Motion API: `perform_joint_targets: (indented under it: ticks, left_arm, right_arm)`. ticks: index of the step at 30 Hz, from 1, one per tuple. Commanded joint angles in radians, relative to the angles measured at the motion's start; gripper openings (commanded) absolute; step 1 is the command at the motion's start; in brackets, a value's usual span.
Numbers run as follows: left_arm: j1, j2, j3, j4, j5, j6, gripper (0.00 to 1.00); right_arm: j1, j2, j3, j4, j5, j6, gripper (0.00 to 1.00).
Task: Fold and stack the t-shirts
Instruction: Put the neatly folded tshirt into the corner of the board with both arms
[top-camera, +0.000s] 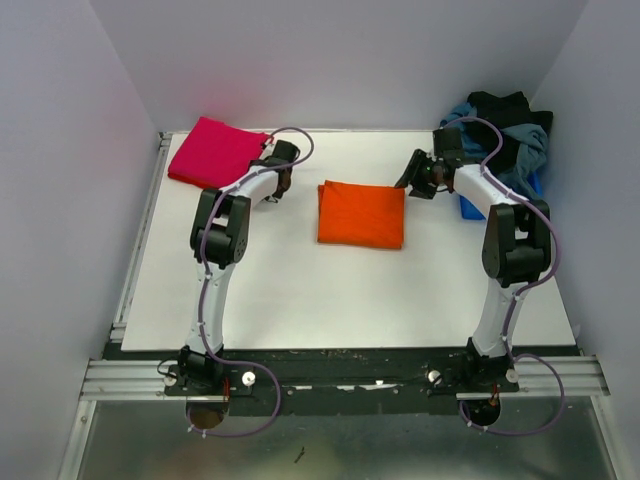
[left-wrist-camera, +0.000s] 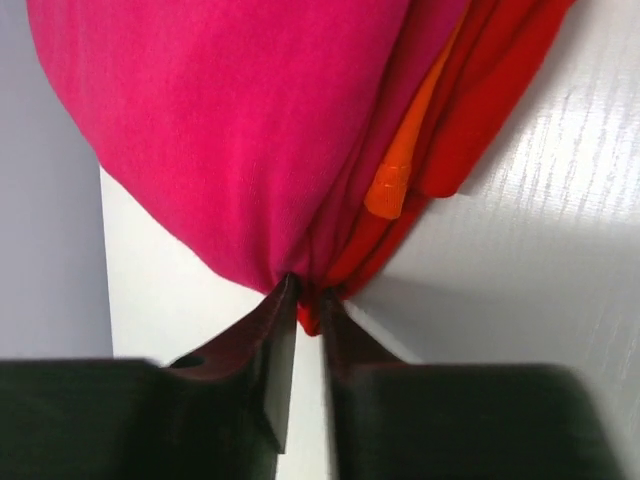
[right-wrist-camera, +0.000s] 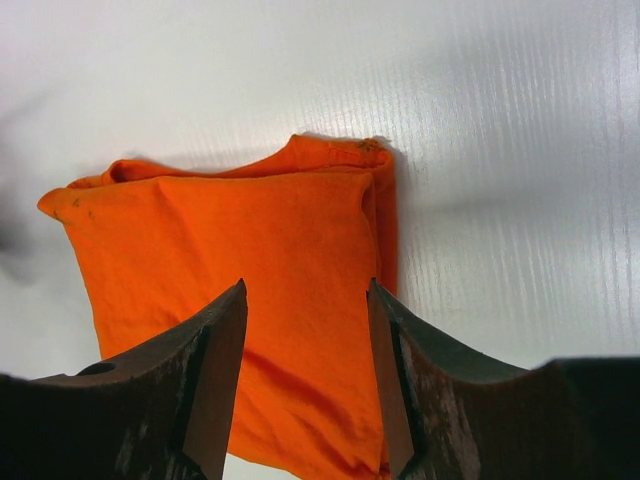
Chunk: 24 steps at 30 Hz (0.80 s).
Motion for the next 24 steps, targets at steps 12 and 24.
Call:
perform_joint_targets:
  ticks: [12,24]
  left_arm:
    - [0.005,-0.221,-0.289,-0.211,0.031,-0.327,0.00]
    - [-0.029,-0.338,-0.458,0.077,0.041,-0.253,0.36]
  right_arm:
    - [-0.006,-0.054,-0.026,0.017,-0.035,0.015,0.59]
    - [-0.006,-0.061,-0.035,0.026,-0.055,0.023,0.59]
